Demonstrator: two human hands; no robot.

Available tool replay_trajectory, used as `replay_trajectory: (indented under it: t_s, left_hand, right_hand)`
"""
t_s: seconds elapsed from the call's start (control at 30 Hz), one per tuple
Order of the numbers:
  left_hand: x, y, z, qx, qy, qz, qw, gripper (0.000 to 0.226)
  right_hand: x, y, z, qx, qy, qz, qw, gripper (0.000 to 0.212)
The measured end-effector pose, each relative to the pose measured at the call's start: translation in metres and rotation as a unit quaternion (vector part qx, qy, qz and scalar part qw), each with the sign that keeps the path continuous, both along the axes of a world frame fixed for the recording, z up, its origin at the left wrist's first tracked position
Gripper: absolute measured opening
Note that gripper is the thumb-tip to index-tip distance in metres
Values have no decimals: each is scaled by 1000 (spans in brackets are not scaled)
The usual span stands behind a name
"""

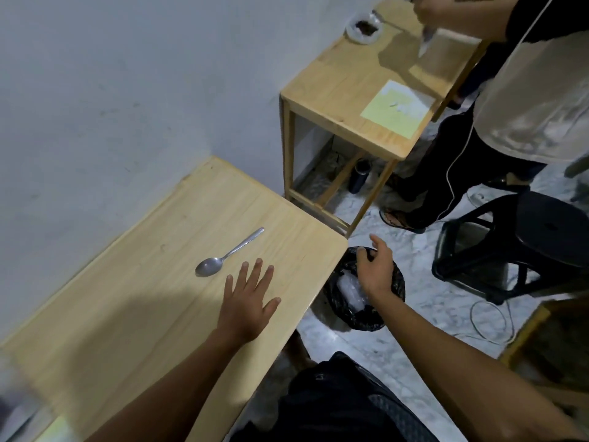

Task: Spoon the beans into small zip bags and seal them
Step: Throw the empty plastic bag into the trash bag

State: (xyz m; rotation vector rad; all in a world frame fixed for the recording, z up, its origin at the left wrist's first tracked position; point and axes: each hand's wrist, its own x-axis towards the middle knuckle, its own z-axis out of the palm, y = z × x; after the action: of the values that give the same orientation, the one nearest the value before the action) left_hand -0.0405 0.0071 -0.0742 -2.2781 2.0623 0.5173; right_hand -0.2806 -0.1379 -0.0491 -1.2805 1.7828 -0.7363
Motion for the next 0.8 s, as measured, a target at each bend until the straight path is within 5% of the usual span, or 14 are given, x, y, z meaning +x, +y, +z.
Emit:
replay_trajectory:
  t_s: [0.17, 0.4, 0.6, 0.8]
  left_hand:
    - [19, 25, 7, 28, -13, 8, 999, 66]
    - [51, 68, 16, 59, -22, 63, 996, 64]
    - [72, 94, 16, 60, 20, 233, 970, 76]
    - [94, 84, 14, 70, 29, 431, 899, 77]
  right_hand:
    - [66, -16, 22, -140, 60, 243, 958, 35]
    - [150, -9, 16, -197, 148, 512, 823, 32]
    - [190, -5, 8, -243, 224, 610, 721, 31]
    - [202, -16, 3, -257, 272, 630, 680, 20]
